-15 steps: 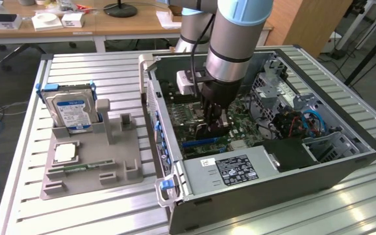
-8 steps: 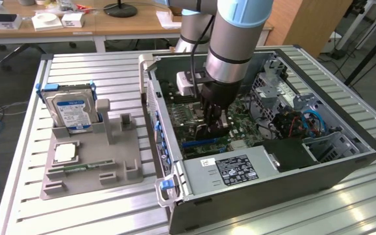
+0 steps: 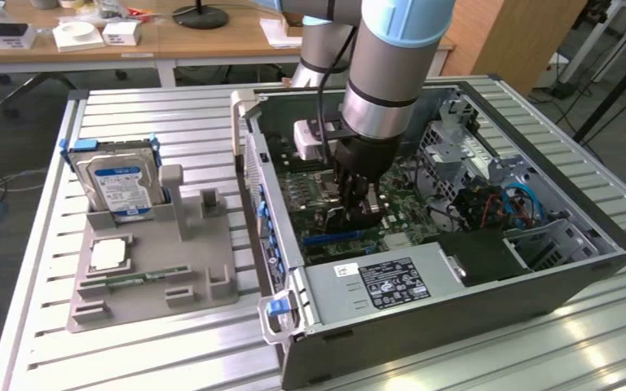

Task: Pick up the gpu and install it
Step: 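Pick up the gpu and move the gpu toward the slot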

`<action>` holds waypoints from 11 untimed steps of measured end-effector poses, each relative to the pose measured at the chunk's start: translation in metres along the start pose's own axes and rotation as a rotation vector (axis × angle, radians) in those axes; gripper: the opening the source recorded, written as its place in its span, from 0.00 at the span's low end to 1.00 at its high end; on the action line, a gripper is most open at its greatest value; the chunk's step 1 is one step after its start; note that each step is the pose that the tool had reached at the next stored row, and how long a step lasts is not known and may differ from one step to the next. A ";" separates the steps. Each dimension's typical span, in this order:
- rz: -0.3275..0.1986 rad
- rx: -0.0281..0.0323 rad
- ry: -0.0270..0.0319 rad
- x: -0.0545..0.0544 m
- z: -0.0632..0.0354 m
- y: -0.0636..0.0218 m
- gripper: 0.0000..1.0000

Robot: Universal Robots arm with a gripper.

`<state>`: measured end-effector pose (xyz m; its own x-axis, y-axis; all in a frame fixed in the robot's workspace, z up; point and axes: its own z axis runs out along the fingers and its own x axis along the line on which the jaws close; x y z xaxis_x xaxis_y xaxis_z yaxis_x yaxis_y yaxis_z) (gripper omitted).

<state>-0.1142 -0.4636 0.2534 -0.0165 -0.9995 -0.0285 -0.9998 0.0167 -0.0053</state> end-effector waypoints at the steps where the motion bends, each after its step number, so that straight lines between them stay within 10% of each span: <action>1: 0.000 -0.0001 0.0002 0.000 0.0004 0.0000 0.26; 11: 0.000 -0.0003 0.0006 0.000 0.0012 0.0000 0.26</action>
<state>-0.1142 -0.4637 0.2521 -0.0165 -0.9995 -0.0279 -0.9998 0.0167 -0.0050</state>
